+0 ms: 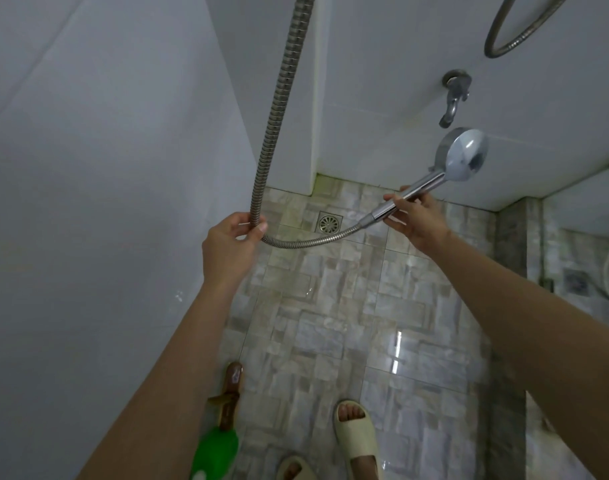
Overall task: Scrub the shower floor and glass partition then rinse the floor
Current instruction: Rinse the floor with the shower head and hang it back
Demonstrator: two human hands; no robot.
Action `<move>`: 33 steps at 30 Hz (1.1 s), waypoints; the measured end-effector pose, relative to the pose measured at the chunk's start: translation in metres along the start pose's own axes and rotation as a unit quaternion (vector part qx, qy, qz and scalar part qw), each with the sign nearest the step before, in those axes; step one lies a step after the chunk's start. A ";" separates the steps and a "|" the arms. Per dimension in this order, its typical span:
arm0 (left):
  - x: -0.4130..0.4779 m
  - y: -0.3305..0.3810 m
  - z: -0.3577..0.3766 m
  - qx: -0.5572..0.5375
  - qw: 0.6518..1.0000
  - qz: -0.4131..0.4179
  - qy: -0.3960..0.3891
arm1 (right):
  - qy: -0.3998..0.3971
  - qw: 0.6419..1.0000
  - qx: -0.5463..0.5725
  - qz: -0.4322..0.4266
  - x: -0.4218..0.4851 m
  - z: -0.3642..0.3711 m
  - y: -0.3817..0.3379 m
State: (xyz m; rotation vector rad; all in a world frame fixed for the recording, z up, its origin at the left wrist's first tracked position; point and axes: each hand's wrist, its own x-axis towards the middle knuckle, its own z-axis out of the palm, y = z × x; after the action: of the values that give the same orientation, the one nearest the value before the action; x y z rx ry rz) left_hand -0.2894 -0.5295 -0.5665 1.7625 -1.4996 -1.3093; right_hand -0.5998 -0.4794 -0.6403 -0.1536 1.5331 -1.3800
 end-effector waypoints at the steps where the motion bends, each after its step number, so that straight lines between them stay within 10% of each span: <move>1: 0.000 -0.001 -0.001 -0.001 1.000 -0.001 -0.001 | -0.007 1.000 -0.004 0.000 0.001 0.001 -0.002; 23: -0.015 -0.010 -0.027 0.058 0.997 0.048 0.017 | -0.133 0.982 -0.123 0.051 -0.022 0.021 -0.001; 33: -0.027 -0.013 -0.035 0.136 0.987 0.071 0.038 | 0.053 0.991 0.083 0.090 -0.071 0.023 0.077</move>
State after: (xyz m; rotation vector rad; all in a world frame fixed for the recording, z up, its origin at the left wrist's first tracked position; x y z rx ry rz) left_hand -0.2510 -0.5079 -0.5525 1.8071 -1.7914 -0.9939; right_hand -0.5112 -0.4216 -0.6570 0.1587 1.4725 -1.3813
